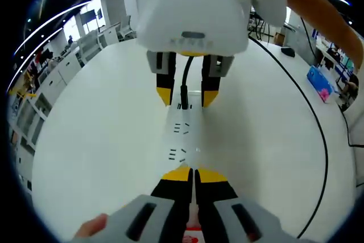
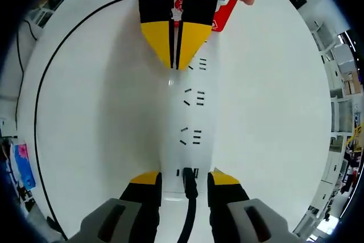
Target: Locate the USB plug end of the data cable currently connected to the USB port on the desk. Grip the plug, withdraw it from the port, and place it onto the desktop.
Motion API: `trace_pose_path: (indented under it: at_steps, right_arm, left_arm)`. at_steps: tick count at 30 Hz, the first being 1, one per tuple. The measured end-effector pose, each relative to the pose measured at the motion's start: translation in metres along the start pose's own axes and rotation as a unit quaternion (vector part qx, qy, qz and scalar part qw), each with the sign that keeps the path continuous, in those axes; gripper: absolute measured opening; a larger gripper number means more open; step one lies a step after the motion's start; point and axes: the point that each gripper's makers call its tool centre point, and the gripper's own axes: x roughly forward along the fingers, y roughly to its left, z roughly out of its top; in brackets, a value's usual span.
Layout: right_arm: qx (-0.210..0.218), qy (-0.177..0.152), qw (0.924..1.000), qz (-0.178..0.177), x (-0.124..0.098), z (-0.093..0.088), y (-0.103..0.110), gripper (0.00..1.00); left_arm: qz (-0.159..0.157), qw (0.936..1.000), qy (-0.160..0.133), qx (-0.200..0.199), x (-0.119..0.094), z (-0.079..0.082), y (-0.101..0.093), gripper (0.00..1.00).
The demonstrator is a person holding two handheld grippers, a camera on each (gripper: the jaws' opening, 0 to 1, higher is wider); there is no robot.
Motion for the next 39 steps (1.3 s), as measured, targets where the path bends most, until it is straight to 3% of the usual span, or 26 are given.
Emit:
trace_pose_path:
  at_steps: [39]
  right_arm:
    - [-0.007, 0.005, 1.0000, 0.000, -0.0017, 0.0064, 0.0003, 0.22]
  left_arm:
    - [-0.001, 1.0000, 0.000, 0.000, -0.0003, -0.0005, 0.0021, 0.03]
